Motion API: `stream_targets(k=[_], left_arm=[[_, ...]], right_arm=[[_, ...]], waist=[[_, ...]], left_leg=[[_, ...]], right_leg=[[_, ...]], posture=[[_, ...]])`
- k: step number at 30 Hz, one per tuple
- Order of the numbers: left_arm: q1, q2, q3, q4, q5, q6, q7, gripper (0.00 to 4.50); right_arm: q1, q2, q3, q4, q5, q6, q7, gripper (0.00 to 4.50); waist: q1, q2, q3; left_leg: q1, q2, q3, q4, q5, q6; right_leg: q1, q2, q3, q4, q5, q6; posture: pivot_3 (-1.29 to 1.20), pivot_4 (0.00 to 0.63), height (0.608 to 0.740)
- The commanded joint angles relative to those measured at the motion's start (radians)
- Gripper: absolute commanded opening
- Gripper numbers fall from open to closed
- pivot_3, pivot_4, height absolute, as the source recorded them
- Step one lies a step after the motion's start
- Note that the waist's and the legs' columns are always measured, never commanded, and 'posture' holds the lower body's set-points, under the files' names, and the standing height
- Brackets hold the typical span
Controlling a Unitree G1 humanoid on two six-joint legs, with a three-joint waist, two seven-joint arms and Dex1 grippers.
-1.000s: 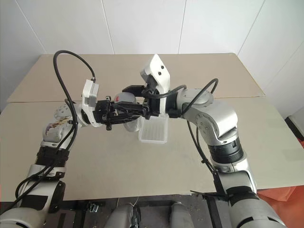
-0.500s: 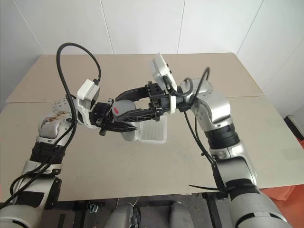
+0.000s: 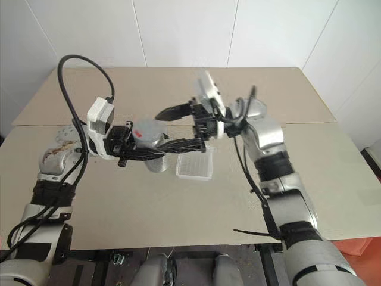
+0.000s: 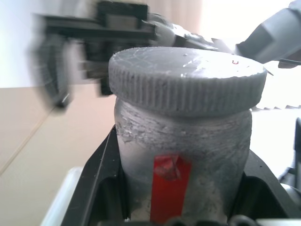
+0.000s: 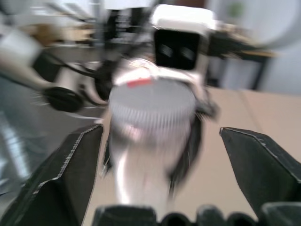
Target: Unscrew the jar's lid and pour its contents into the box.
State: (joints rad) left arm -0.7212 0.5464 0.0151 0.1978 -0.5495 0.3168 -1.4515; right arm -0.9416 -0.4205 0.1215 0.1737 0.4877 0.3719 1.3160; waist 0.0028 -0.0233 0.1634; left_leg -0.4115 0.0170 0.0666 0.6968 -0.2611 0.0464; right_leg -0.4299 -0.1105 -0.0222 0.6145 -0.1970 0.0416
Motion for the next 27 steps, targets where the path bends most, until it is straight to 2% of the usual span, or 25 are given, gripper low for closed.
stream_targets(k=[1, 6, 11, 17, 27], left_arm=[[0.000, -0.018, 0.022, 0.009, 0.035, -0.065, 0.074, 1.97], [-0.001, -0.053, 0.019, 0.013, 0.026, -0.067, 0.096, 1.97], [-0.013, -0.072, 0.018, 0.015, 0.019, -0.060, 0.095, 1.97], [-0.009, -0.062, 0.026, 0.006, 0.011, -0.054, 0.083, 1.97], [0.035, 0.023, 0.060, -0.033, -0.022, -0.026, 0.037, 1.97]], right_arm=[[0.053, -0.017, -0.063, -0.291, 0.042, 0.130, -0.189, 4.46], [0.081, 0.028, -0.022, -0.487, 0.029, 0.328, -0.442, 4.46], [0.035, 0.111, 0.051, -0.434, -0.079, 0.367, -0.618, 4.46], [0.008, 0.146, 0.059, -0.362, -0.115, 0.360, -0.668, 4.46], [0.060, 0.000, -0.072, -0.319, -0.053, 0.315, -0.595, 4.46]], waist=[[-0.002, 0.000, 0.000], [-0.015, 0.000, 0.000], [-0.017, 0.000, 0.000], [-0.015, 0.000, 0.000], [-0.017, 0.000, 0.000]], left_leg=[[0.000, 0.000, 0.000, 0.000, 0.000, 0.000], [0.001, 0.000, 0.000, 0.000, 0.000, 0.000], [0.001, 0.000, 0.000, 0.000, 0.000, 0.000], [0.000, 0.000, 0.000, 0.000, 0.000, 0.000], [-0.001, 0.000, 0.000, -0.001, 0.000, 0.001]], right_leg=[[0.000, 0.000, 0.000, 0.001, 0.000, 0.000], [-0.001, 0.000, 0.001, 0.002, 0.000, 0.000], [-0.002, 0.001, 0.002, 0.004, 0.000, 0.000], [-0.001, 0.001, 0.001, 0.002, 0.000, 0.000], [-0.002, 0.001, 0.001, 0.001, 0.000, 0.000]], posture=[[0.00, 0.150, 0.740], [0.00, 0.150, 0.740], [0.00, 0.150, 0.740], [0.00, 0.150, 0.740], [0.00, 0.150, 0.740]])
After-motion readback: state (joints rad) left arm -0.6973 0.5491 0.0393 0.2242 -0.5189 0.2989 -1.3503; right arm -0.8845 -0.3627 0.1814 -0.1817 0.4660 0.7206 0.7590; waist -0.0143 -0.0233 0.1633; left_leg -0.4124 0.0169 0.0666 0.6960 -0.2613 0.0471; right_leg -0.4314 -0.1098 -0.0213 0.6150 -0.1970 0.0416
